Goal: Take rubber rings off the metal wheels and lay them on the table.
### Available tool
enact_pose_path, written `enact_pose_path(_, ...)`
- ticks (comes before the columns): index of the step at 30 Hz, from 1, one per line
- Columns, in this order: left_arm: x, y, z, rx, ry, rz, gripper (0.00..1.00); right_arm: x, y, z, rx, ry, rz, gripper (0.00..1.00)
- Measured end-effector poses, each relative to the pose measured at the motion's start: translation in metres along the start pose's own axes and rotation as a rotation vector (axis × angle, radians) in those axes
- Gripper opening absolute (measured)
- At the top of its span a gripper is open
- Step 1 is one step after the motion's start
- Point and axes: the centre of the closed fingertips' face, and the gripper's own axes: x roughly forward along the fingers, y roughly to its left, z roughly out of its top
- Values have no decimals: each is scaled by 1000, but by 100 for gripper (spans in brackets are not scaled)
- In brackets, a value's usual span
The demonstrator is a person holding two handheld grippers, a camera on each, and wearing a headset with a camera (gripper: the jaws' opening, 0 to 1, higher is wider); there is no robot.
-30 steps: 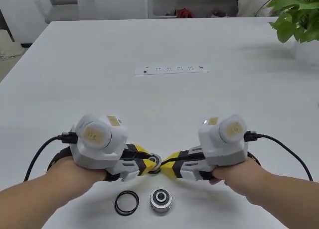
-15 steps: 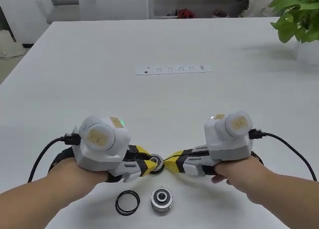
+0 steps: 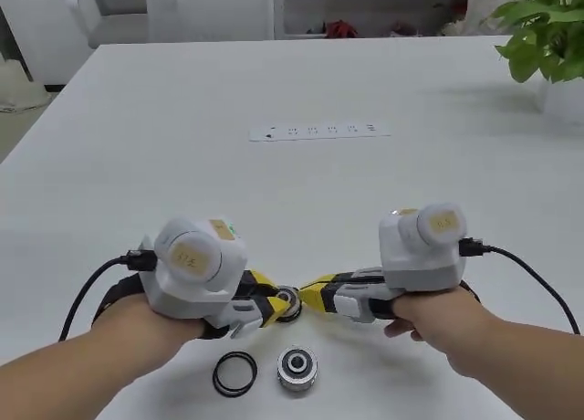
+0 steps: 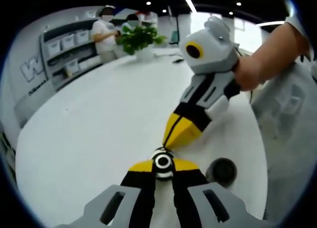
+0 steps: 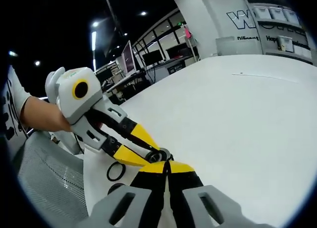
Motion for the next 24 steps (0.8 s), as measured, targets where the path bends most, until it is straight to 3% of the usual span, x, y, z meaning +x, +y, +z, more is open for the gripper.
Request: enact_pose_path(24,-1,-3,0,9,-4,-2,12,0,10,0,-20,18,33,0)
